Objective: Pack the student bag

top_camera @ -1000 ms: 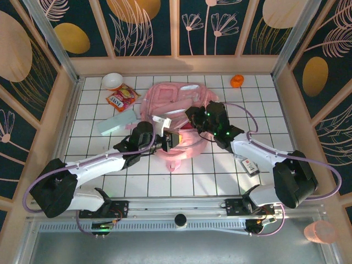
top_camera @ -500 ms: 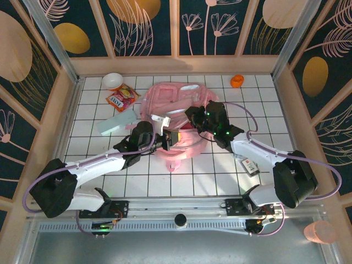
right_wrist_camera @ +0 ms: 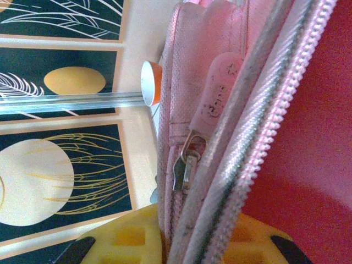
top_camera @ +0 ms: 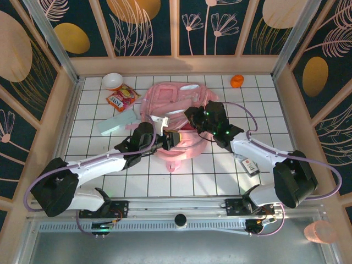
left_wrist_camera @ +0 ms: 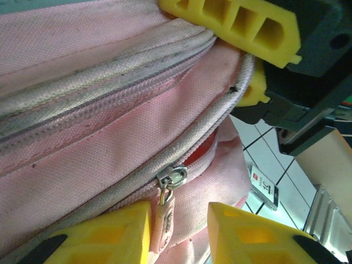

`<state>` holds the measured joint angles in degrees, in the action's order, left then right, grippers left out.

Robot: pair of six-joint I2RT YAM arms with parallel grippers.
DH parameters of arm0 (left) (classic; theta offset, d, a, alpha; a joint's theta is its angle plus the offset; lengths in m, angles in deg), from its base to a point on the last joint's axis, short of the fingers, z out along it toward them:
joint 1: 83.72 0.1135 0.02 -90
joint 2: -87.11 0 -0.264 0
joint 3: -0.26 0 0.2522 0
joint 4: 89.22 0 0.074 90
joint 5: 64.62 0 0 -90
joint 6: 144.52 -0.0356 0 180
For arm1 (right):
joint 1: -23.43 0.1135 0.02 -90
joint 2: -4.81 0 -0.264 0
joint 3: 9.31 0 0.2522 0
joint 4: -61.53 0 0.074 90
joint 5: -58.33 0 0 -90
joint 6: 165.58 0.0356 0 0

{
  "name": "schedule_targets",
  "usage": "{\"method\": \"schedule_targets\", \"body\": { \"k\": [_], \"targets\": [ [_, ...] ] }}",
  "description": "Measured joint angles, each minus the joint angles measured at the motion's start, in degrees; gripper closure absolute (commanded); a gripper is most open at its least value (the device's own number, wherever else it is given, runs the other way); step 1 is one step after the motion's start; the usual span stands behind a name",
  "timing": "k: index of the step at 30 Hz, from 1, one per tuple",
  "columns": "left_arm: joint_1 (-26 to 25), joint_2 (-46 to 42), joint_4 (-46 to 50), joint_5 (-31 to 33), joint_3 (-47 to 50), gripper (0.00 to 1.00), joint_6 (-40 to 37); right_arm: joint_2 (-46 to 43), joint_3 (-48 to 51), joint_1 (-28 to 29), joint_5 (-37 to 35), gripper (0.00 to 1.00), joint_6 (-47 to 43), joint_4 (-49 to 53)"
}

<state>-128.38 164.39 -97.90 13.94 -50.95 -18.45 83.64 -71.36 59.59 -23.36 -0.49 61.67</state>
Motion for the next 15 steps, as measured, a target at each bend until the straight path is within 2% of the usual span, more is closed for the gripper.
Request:
{"method": "schedule_targets", "body": {
  "k": [10,15],
  "targets": [
    [-0.04,2.21,0.63,1.7,-0.83,0.96,-0.44,0.0,-0.13,0.0,-0.68,1.0,-0.92,0.98],
    [-0.04,1.92,0.83,2.01,-0.83,1.0,-0.66,0.0,-0.42,0.02,-0.76,1.0,-1.27,1.2]
  ]
}}
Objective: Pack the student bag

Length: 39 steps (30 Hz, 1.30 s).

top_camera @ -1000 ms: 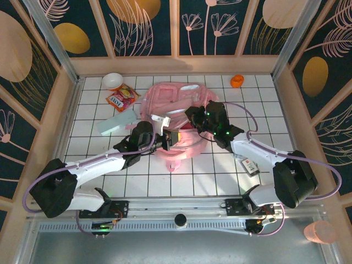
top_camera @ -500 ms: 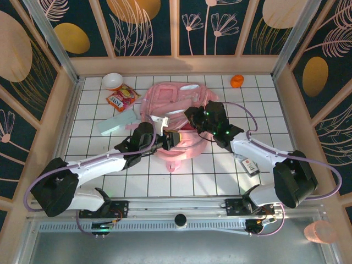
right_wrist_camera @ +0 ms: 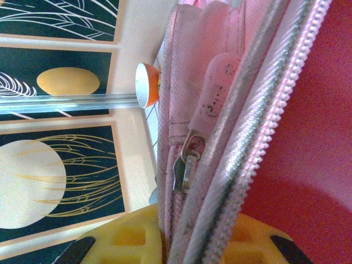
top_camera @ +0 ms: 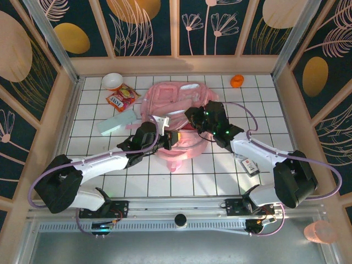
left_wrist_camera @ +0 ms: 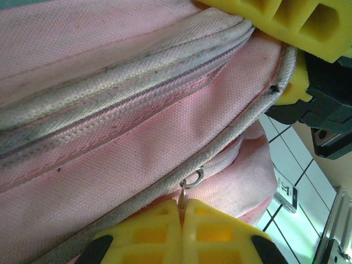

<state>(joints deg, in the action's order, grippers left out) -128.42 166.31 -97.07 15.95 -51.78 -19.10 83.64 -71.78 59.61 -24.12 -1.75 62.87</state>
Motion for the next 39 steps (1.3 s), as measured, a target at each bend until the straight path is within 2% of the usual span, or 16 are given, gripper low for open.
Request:
{"method": "schedule_targets", "body": {
  "k": [4,5,7,16,20,24,26,32,39],
  "targets": [
    [0.0,-0.92,0.35,0.04,0.17,1.0,-0.04,0.0,-0.81,0.04,0.13,0.95,-0.04,1.09],
    [0.02,-1.2,0.33,0.02,0.35,0.98,-0.04,0.0,-0.94,0.07,0.22,0.95,-0.02,1.16],
    [0.02,-1.44,0.31,0.02,0.46,0.85,-0.04,0.0,-1.07,0.22,0.2,0.95,0.0,1.27],
    [-0.48,-1.01,2.49,1.66,-0.98,0.76,-0.13,0.0,-1.2,0.92,-0.66,0.97,0.02,2.01],
    [-0.66,-0.48,4.24,3.19,-2.27,0.8,-0.59,0.0,-1.88,1.46,-1.62,0.97,0.0,2.45],
    [-0.63,-0.37,5.9,5.46,-2.64,0.96,-0.98,0.46,-2.91,2.08,-2.36,0.97,-0.42,3.45],
    [-0.63,-0.37,6.45,6.14,-2.64,1.0,-1.22,0.52,-3.06,2.16,-2.45,0.97,-0.63,3.89],
    [-0.74,-1.81,7.43,7.52,-2.14,1.0,-1.49,0.52,-3.1,1.01,-0.48,1.0,-1.77,5.03],
    [-0.57,-7.39,10.8,11.63,1.99,1.0,-1.51,0.17,-3.69,-5.66,9.35,1.0,-4.5,7.15]
  ]
}}
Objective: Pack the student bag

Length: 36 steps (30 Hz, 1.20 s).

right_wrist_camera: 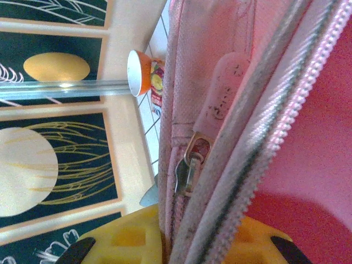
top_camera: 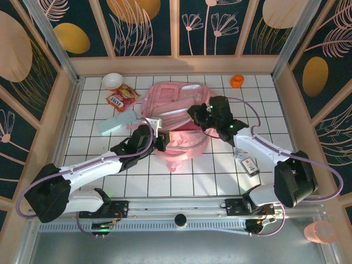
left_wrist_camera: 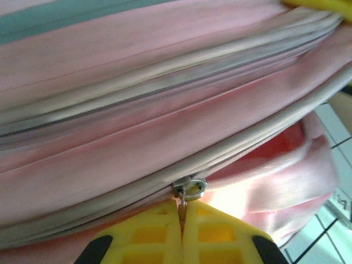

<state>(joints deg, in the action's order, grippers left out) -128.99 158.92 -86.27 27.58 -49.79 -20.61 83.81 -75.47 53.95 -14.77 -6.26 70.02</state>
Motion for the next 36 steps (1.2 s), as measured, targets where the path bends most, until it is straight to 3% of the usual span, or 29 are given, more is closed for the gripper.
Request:
{"method": "schedule_targets", "body": {
  "k": [7,10,12,15,26,28,30,33,36],
  "targets": [
    [0.28,-3.82,2.12,2.38,2.82,1.0,-0.68,-0.42,-2.19,-8.22,12.96,1.0,-3.41,3.98],
    [0.28,-3.69,1.33,0.74,2.99,1.0,-1.9,-0.39,-2.97,-8.79,14.86,0.86,-4.26,4.7],
    [0.5,-2.86,0.0,-1.6,2.99,1.0,-2.45,-0.39,-2.95,-8.57,14.69,0.7,-3.93,4.61],
    [0.79,-0.24,-2.67,-5.33,2.97,1.0,-2.8,-0.42,-2.21,-6.95,13.55,0.57,-2.19,0.85],
    [1.14,3.78,-6.14,-11.26,0.39,1.0,-3.04,0.09,-0.42,3.28,1.77,0.51,1.62,-4.02],
    [1.14,3.78,-6.16,-11.32,0.28,1.0,-3.04,0.57,-0.42,3.93,0.66,0.54,1.6,-4.02],
    [1.14,3.76,-6.16,-11.37,0.26,1.0,-3.08,1.18,-0.42,4.46,-0.17,0.73,1.53,-3.93],
    [1.14,3.69,-5.6,-10.51,0.13,1.0,-3.63,1.86,-0.59,4.7,-0.92,0.94,0.63,-2.95],
    [1.18,3.13,-4.46,-8.55,0.07,1.0,-4.39,1.99,-1.7,4.24,-0.26,1.0,-1.62,-0.2]
  ]
}}
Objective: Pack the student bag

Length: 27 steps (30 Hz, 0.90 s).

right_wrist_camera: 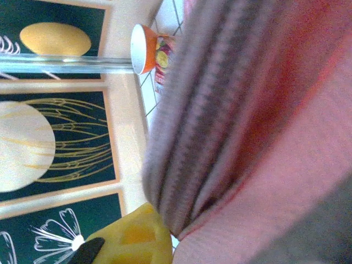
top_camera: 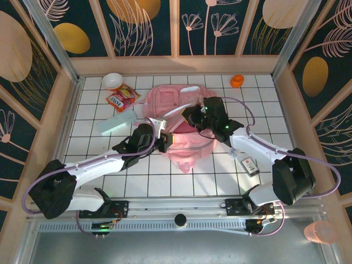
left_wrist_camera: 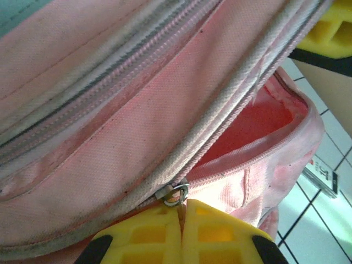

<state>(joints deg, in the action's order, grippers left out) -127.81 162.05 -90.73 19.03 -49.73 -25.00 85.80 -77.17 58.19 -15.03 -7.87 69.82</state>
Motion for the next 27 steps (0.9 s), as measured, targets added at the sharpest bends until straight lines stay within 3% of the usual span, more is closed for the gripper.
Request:
{"method": "schedule_targets", "body": {
  "k": [6,13,27],
  "targets": [
    [0.76,-4.63,2.49,2.08,0.13,1.0,-2.03,0.22,-5.14,-5.31,9.42,1.0,-7.15,7.37],
    [6.32,-10.43,4.24,1.18,1.44,1.0,-4.35,1.05,-11.47,-14.19,24.46,1.0,-15.21,14.62],
    [12.52,-7.34,4.24,-0.26,1.46,1.0,-12.85,6.51,-23.54,-21.94,41.07,1.0,-29.73,32.98]
  ]
}}
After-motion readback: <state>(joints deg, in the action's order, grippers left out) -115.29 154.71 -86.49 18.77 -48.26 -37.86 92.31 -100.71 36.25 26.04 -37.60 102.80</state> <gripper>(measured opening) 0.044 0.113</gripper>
